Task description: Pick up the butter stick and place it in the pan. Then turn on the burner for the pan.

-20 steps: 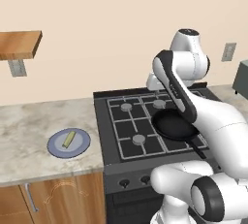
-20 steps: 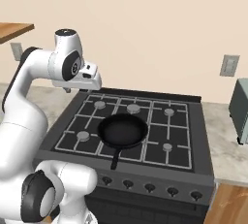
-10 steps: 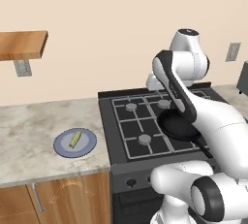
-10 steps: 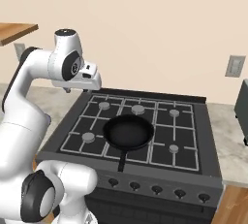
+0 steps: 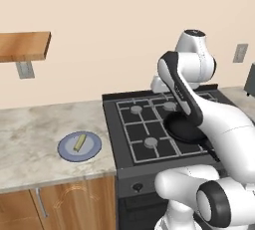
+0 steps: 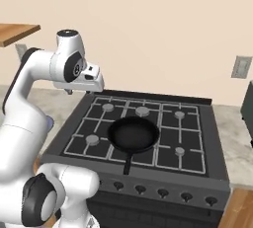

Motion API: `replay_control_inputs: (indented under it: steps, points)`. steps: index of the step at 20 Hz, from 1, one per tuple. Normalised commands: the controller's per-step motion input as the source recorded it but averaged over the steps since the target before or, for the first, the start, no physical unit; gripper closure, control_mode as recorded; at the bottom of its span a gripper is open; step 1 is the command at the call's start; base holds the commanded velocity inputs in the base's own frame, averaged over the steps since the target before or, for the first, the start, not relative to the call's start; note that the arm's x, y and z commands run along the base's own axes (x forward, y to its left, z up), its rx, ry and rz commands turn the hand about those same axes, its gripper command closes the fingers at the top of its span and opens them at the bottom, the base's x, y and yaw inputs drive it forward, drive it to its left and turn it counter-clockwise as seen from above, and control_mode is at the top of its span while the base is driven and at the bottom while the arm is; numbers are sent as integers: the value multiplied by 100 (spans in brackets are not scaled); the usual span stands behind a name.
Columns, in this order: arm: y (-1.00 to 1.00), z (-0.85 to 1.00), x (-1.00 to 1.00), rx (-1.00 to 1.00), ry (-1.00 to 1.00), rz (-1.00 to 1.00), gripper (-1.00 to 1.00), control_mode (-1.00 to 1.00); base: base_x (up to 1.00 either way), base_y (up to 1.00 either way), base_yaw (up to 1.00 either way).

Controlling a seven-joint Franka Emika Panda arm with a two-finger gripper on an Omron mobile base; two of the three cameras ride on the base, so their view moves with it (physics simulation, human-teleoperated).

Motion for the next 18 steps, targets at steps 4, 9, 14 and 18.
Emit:
replay_control_inputs:
  steps: [4, 9, 14, 18]
  points:
    - [0, 0, 0, 0, 0, 0, -100, 100, 0, 47, 0]
    - [0, 0, 0, 0, 0, 0, -100, 100, 11, 23, 0]
    - [0, 0, 0, 0, 0, 0, -100, 100, 34, 30, 0]
    - [0, 0, 0, 0, 0, 0, -100, 100, 29, 46, 0]
